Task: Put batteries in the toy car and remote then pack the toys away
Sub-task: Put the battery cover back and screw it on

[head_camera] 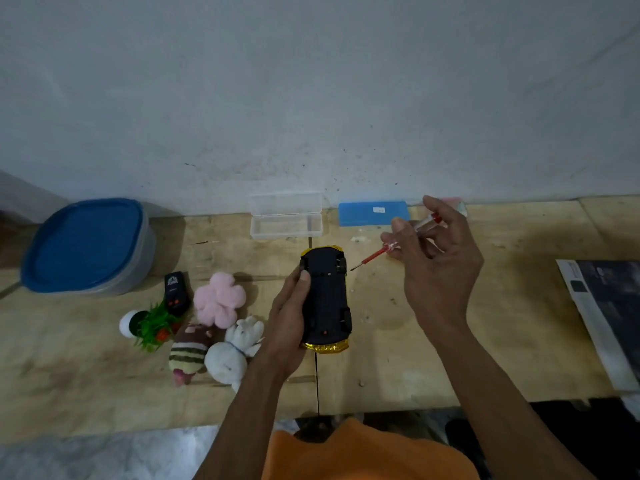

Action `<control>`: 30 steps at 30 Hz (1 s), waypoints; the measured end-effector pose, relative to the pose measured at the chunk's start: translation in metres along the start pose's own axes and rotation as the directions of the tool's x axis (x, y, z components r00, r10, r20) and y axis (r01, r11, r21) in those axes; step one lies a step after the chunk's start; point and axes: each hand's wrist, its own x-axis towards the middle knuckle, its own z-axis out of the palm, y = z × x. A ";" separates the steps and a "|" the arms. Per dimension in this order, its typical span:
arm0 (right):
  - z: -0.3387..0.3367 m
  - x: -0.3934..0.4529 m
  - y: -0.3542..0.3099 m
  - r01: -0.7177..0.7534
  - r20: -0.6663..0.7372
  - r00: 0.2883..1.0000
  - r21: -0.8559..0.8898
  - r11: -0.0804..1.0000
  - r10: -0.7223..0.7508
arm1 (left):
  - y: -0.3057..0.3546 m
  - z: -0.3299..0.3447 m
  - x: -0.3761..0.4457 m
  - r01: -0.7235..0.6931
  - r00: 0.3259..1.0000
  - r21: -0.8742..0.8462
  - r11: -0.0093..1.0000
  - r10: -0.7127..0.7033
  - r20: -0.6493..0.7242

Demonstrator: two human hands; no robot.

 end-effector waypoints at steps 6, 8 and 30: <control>-0.007 -0.012 -0.006 -0.061 -0.038 0.997 0.061 0.996 0.063 | -0.002 0.003 -0.004 0.131 0.985 -0.335 0.933 -0.085 0.148; -0.009 -0.014 -0.009 -0.072 -0.054 0.996 0.078 0.994 0.076 | -0.001 0.010 -0.005 0.097 0.986 -0.301 0.949 -0.051 0.157; -0.086 0.019 0.011 -0.197 -0.036 0.978 0.145 0.970 0.204 | -0.036 0.061 -0.005 -0.114 0.993 0.325 0.939 0.114 0.019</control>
